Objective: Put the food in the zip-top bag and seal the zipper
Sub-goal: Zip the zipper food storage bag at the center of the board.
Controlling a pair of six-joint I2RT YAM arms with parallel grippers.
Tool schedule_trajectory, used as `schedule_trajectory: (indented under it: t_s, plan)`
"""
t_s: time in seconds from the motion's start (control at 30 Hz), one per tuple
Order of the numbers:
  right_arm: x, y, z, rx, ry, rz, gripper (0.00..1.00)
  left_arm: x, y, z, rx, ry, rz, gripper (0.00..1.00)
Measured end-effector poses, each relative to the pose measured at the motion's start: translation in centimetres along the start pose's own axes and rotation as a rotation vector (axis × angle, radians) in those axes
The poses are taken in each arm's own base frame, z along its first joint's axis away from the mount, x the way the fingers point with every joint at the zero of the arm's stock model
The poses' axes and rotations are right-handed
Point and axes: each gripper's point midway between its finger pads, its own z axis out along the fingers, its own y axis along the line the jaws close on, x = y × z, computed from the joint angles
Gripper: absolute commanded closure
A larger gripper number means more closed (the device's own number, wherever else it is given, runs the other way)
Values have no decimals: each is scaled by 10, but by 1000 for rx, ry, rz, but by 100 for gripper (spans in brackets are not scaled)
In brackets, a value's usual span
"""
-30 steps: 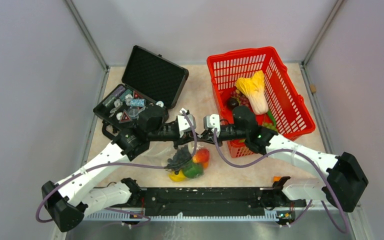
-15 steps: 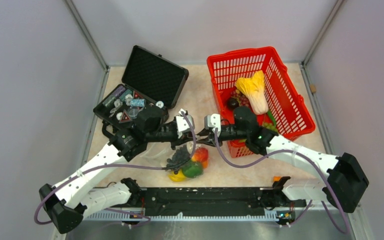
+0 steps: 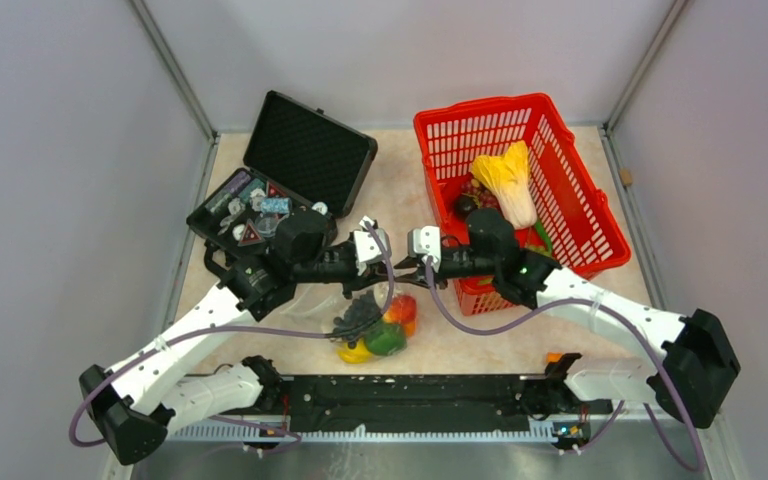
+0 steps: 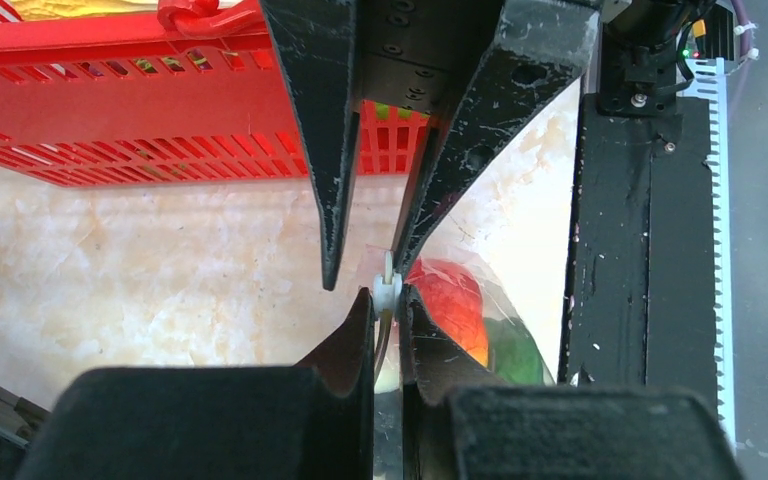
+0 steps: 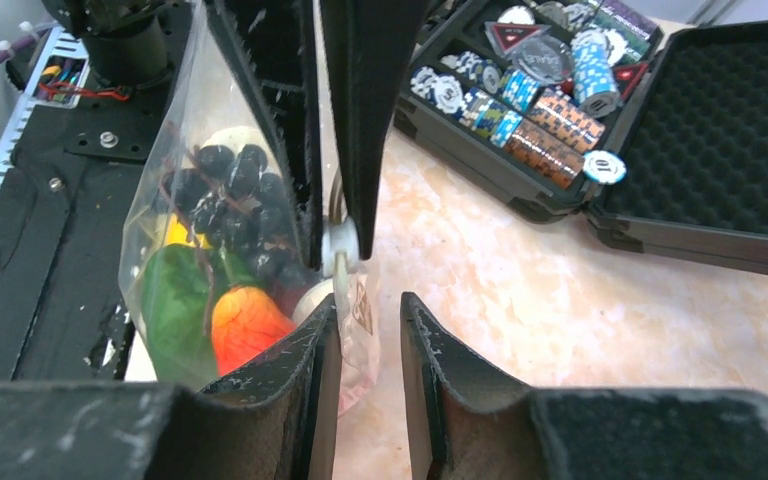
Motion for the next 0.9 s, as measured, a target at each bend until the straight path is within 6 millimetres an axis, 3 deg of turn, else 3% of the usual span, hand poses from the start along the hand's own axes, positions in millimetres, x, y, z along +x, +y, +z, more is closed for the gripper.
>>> schedule_trajectory:
  t_s: [0.1, 0.23, 0.5, 0.9]
  plan:
    - [-4, -4, -1, 11, 7, -19, 75, 0, 0, 1, 3, 2, 0, 100]
    - [-10, -7, -3, 9, 13, -40, 85, -1, 0, 1, 2, -1, 2, 100]
    - [-10, -3, -5, -13, 35, -46, 75, -2, 2, 1, -9, 4, 2, 100]
    - [-16, 3, -2, -15, 75, -96, 75, 0, 4, 3, -15, 15, -1, 100]
